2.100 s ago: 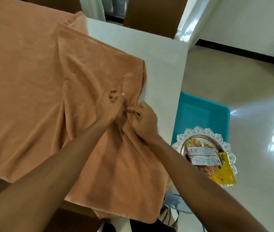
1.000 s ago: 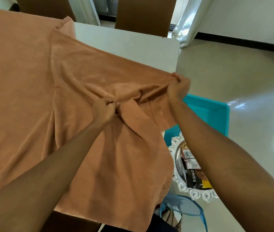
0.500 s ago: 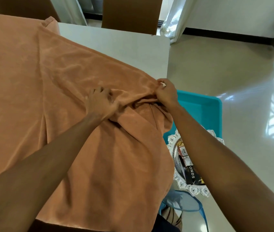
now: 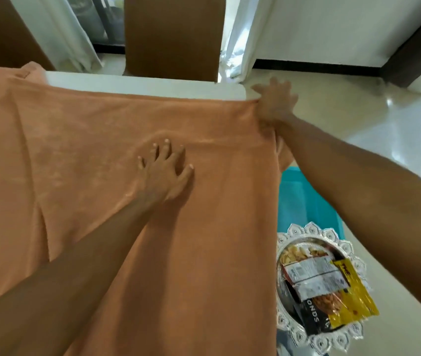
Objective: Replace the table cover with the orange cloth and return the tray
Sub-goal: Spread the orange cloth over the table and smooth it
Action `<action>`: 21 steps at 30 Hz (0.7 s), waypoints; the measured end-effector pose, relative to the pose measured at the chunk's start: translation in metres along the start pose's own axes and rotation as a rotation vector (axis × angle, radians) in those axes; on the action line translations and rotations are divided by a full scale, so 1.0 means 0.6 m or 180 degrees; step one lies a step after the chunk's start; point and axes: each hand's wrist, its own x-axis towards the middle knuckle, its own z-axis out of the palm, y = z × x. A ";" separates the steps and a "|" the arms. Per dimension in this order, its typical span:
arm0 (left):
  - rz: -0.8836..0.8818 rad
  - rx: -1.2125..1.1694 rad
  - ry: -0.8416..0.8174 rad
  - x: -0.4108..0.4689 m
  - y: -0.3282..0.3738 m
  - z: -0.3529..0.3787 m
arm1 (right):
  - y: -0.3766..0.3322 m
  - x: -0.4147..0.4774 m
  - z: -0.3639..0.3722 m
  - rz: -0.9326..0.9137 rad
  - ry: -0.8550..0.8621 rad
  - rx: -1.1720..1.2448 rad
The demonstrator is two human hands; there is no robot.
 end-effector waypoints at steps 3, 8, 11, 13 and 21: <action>-0.0010 0.0159 0.0021 0.008 0.006 0.026 | -0.037 -0.046 0.029 0.0031 -0.0206 0.0468; -0.0034 0.0192 0.0164 0.029 0.021 0.030 | -0.071 -0.169 0.135 -0.0440 -0.0208 0.0531; -0.0043 0.0183 0.0167 0.049 0.030 0.027 | -0.060 -0.155 0.164 -0.0488 -0.0083 0.0452; -0.0032 0.0155 0.0136 0.073 0.037 0.027 | -0.053 -0.124 0.171 -0.0505 0.0029 0.0480; 0.0044 0.0138 0.0140 0.174 0.063 0.026 | -0.047 0.008 0.175 -0.0505 0.0154 0.0623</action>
